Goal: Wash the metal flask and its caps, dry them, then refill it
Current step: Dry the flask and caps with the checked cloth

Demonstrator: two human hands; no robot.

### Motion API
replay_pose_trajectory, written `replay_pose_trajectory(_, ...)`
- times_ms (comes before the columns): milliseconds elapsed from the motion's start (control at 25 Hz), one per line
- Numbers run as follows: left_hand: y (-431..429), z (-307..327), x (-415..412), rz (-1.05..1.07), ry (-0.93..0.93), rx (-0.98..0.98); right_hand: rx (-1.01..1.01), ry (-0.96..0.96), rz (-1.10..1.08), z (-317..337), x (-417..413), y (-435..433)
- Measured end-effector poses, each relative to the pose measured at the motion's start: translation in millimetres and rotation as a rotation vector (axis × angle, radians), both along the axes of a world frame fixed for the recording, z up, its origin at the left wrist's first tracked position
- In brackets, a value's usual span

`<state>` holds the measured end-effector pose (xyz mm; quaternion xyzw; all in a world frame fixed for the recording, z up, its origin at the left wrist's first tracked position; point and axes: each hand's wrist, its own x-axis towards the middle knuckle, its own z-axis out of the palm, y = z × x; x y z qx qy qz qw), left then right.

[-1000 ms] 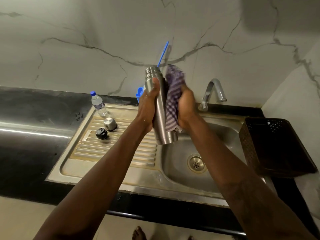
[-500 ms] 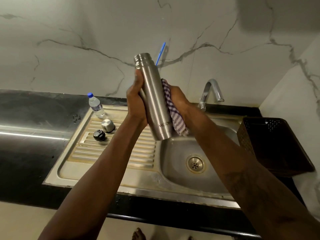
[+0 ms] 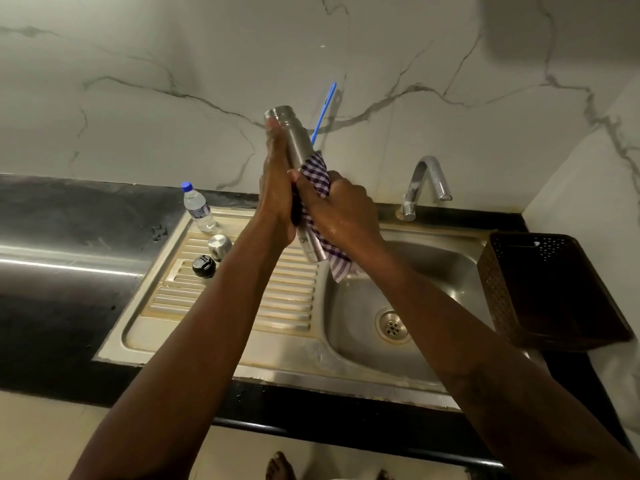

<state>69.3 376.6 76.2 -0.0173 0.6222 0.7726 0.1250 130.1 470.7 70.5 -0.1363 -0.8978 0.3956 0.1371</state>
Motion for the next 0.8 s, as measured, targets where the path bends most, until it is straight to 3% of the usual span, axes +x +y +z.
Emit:
replay_pose_trajectory(120, 2, 6, 4, -0.123, -0.044, 0.232, 0.147, 0.148, 0.043, 3, 4, -3)
replay_pose_trajectory(240, 2, 6, 4, -0.082, -0.001, 0.338, 0.012, -0.01, 0.054, 8, -1, 6)
replay_pose_trajectory(320, -1, 8, 12, -0.1, 0.034, 0.388, -0.422, -0.187, 0.154, 7, -7, 25)
replay_pose_trajectory(400, -7, 6, 14, -0.097, 0.086, 0.46, -0.928, -0.221, 0.278, 1, -1, 43)
replay_pose_trajectory(560, -5, 2, 4, 0.105, -0.036, 0.751, -1.368, -0.081, 0.202, -12, 13, 32)
replay_pose_trajectory(680, 5, 3, 4, 0.198, -0.119, 0.731, -1.322, 0.138, -0.012, -8, 10, -4)
replay_pose_trajectory(800, 17, 2, 11, 0.246, -0.177, 0.73, -0.942, 0.372, -0.113, -2, 9, -7)
